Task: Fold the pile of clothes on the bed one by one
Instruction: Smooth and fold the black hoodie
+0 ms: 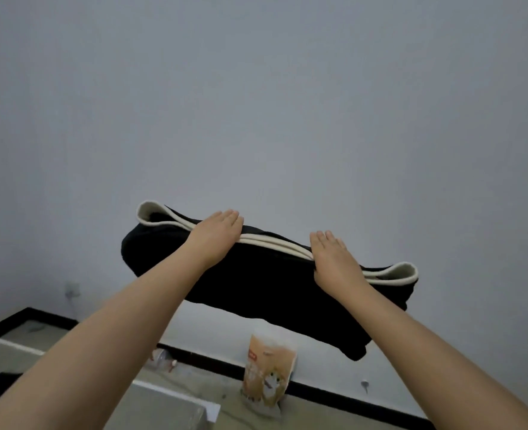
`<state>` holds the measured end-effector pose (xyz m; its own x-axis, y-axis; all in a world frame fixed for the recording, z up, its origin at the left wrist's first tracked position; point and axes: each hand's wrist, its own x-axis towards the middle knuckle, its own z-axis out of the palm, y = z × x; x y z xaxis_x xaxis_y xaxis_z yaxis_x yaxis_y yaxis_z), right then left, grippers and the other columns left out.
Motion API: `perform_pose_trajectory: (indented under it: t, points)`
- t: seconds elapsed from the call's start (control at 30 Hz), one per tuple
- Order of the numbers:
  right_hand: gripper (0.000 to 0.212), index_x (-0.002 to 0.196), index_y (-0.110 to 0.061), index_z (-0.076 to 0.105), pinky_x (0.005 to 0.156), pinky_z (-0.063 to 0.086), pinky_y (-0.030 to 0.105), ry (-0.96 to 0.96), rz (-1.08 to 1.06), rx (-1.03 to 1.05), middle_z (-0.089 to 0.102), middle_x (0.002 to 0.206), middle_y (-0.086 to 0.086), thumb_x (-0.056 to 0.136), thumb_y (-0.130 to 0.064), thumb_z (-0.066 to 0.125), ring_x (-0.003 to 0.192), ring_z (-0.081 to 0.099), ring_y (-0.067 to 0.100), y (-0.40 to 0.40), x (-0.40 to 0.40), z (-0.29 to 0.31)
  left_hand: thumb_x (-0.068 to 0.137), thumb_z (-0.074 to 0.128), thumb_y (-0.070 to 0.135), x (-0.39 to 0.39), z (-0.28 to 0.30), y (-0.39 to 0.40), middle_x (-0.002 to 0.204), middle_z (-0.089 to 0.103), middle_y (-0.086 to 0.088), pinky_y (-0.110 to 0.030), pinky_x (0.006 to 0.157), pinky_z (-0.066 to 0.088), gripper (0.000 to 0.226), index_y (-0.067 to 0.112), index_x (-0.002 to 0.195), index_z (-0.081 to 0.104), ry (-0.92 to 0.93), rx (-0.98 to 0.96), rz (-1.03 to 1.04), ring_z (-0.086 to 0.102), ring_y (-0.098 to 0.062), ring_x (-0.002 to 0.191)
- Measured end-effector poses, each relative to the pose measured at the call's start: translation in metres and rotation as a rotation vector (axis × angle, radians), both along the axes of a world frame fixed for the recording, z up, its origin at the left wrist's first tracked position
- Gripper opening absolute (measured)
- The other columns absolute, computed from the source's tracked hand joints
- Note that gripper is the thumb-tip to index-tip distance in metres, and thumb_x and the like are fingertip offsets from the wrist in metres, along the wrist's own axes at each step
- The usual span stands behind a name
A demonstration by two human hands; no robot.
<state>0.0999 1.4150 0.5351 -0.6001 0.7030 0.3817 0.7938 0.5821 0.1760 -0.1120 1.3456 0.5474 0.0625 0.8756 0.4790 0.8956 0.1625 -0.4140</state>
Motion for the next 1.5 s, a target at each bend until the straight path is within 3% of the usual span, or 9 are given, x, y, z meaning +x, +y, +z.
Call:
perform_pose_trajectory:
  t: [0.37,0.6,0.77,0.87,1.07,1.23,1.43,1.5]
  points:
    - [0.066,0.145,-0.002,0.006,0.115,0.004,0.033,0.021,0.365,0.012,0.011,0.153,0.01,0.088,0.0,0.039,0.142,0.007,0.024,0.228,-0.2,-0.001,0.094,0.031,0.003,-0.165,0.006,0.159,0.144,0.032,-0.011,-0.028,0.107,0.022,0.041,0.004,0.135,0.03,-0.014,-0.053,0.332,0.032,-0.018,0.132]
    - [0.065,0.144,-0.001,0.009,0.114,0.004,0.033,0.022,0.535,-0.038,0.013,0.153,0.012,0.088,-0.002,0.042,0.142,0.008,0.025,0.309,-0.35,0.007,0.095,0.033,0.005,-0.297,0.018,0.218,0.144,0.031,-0.008,-0.026,0.105,0.023,0.041,0.006,0.136,0.028,-0.004,-0.06,0.515,0.031,-0.019,0.132]
    - [0.061,0.143,0.0,0.013,0.113,0.008,0.034,0.02,0.621,-0.024,0.02,0.15,0.014,0.089,-0.001,0.041,0.14,0.013,0.028,0.363,-0.436,0.015,0.093,0.035,0.005,-0.364,0.015,0.258,0.136,0.038,-0.009,-0.024,0.095,0.025,0.036,0.006,0.129,0.034,-0.081,-0.024,0.576,0.038,-0.022,0.122]
    - [0.062,0.143,0.0,0.013,0.113,0.008,0.034,-0.005,0.679,-0.017,0.021,0.15,0.015,0.088,-0.001,0.042,0.14,0.014,0.028,0.393,-0.486,0.008,0.093,0.034,0.004,-0.401,0.003,0.276,0.138,0.036,-0.012,-0.026,0.098,0.023,0.038,0.003,0.131,0.033,-0.127,-0.011,0.641,0.037,-0.024,0.124]
    - [0.063,0.143,0.0,0.013,0.113,0.008,0.033,-0.051,0.893,-0.016,0.021,0.15,0.014,0.088,-0.002,0.043,0.14,0.015,0.026,0.427,-0.599,-0.024,0.095,0.033,0.006,-0.471,-0.034,0.288,0.144,0.031,-0.014,-0.028,0.105,0.02,0.04,0.002,0.134,0.03,-0.211,-0.055,0.856,0.032,-0.023,0.131]
    - [0.063,0.143,0.0,0.013,0.113,0.008,0.033,-0.091,1.072,-0.094,0.023,0.149,0.013,0.087,-0.002,0.042,0.138,0.017,0.025,0.435,-0.685,-0.058,0.096,0.028,0.008,-0.524,-0.06,0.285,0.154,0.014,-0.01,-0.025,0.11,0.007,0.051,0.004,0.144,0.012,-0.226,-0.144,1.044,0.015,-0.019,0.141]
    - [0.062,0.142,-0.001,0.016,0.114,0.009,0.032,-0.099,1.284,-0.141,0.024,0.149,0.011,0.087,-0.003,0.043,0.138,0.018,0.023,0.407,-0.776,-0.085,0.094,0.031,0.007,-0.564,-0.079,0.25,0.149,0.025,-0.009,-0.027,0.109,0.016,0.048,0.004,0.141,0.021,-0.287,-0.188,1.233,0.025,-0.017,0.136]
    - [0.062,0.143,-0.002,0.016,0.114,0.008,0.032,-0.116,1.338,-0.162,0.023,0.149,0.01,0.087,-0.003,0.043,0.138,0.018,0.021,0.386,-0.801,-0.093,0.094,0.031,0.007,-0.577,-0.087,0.229,0.15,0.022,-0.009,-0.027,0.111,0.01,0.05,0.003,0.143,0.017,-0.29,-0.216,1.291,0.021,-0.017,0.138]
